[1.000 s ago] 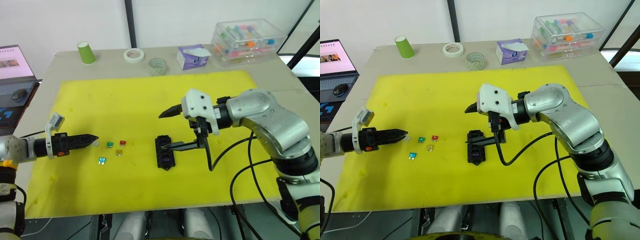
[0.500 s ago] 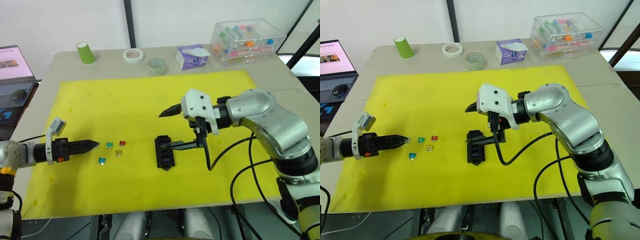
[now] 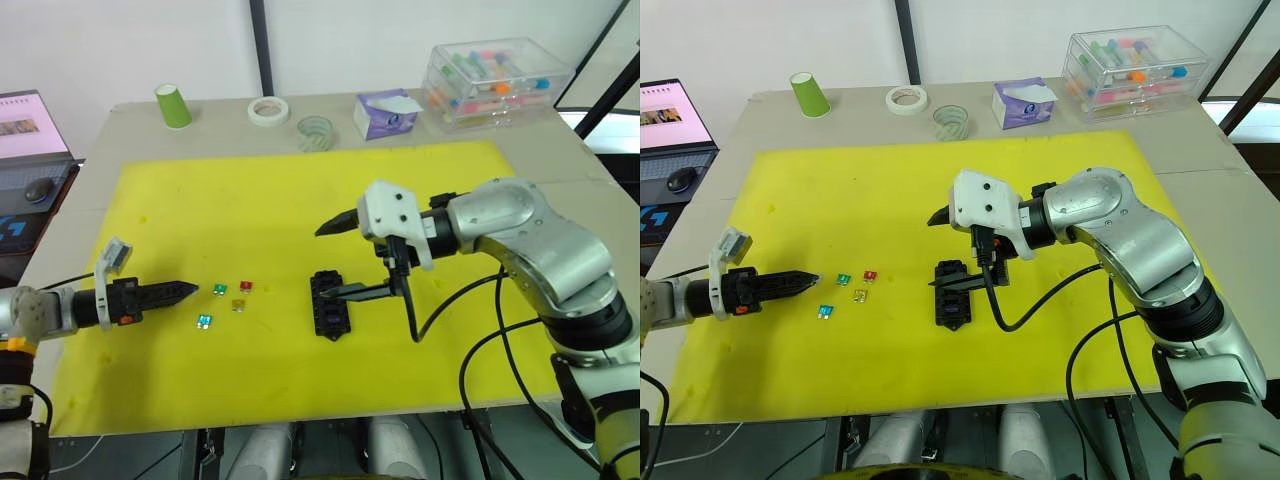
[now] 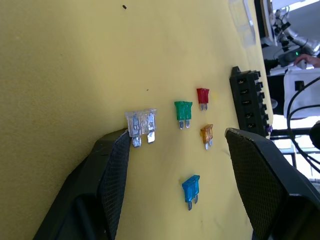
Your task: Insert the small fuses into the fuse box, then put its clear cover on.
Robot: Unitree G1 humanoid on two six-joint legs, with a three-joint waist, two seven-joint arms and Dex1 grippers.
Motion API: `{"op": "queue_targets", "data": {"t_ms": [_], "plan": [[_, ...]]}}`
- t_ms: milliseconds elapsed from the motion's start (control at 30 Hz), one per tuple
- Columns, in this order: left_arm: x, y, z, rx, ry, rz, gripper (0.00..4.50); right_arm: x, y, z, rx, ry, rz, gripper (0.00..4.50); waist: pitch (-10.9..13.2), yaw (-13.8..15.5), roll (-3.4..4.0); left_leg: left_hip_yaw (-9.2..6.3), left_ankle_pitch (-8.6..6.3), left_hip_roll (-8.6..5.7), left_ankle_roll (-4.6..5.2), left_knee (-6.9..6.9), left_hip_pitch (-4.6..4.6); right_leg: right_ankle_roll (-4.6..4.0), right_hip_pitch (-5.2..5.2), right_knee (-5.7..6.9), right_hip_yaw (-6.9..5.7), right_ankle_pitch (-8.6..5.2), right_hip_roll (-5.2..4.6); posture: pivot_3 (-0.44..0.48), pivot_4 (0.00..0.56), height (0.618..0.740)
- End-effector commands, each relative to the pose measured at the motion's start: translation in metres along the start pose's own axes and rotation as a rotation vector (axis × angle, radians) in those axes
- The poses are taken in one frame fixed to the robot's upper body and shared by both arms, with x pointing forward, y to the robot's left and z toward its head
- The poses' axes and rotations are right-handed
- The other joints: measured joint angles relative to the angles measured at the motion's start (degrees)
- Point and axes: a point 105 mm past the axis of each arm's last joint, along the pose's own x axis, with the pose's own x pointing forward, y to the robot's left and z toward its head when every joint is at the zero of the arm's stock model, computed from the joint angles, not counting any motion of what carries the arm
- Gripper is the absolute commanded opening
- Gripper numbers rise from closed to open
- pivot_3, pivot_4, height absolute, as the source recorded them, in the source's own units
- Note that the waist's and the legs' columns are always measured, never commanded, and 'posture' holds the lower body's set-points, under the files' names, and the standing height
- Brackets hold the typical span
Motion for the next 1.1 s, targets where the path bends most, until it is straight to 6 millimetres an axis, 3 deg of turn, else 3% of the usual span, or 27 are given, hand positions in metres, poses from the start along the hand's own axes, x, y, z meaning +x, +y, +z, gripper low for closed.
{"op": "queue_targets", "data": {"t_ms": [33,567,700,1100], "plan": [[0.0001,0.0064,-0.0044,-0.021,-0.008,0.022,2.21,-0.0009,0.0011,0.0114,-0.058,-0.023,0.002,4.5,0.0,0.0,0.0,0.0,0.0,0.0,0.0,0.0,0.0,0.0,0.0,0.0,0.0,0.0,0.0,0.0,0.15,0.74],[-0.0001,0.0112,0.0013,-0.02,-0.069,0.041,2.21,0.0015,0.0023,0.0107,-0.065,-0.02,0.01,4.5,0.0,0.2,0.0,0.0,0.0,-0.01,0.0,0.02,0.0,0.0,0.01,-0.02,0.0,0.0,0.0,0.0,0.15,0.74],[0.0,0.0124,0.0,-0.022,-0.071,0.047,1.29,0.0027,0.0032,0.0105,-0.068,-0.021,0.014,4.5,0.0,0.1,0.0,0.0,0.0,-0.01,0.0,0.02,0.0,0.0,0.0,-0.02,0.0,0.0,0.0,0.0,0.15,0.74],[-0.0007,0.0142,-0.0014,-0.026,-0.081,0.053,1.29,0.0043,0.0058,0.0094,-0.07,-0.021,0.02,4.5,0.0,0.2,0.0,-0.01,0.0,0.0,0.0,0.02,0.0,0.0,0.0,-0.02,0.0,0.0,-0.01,0.0,0.15,0.74]]}}
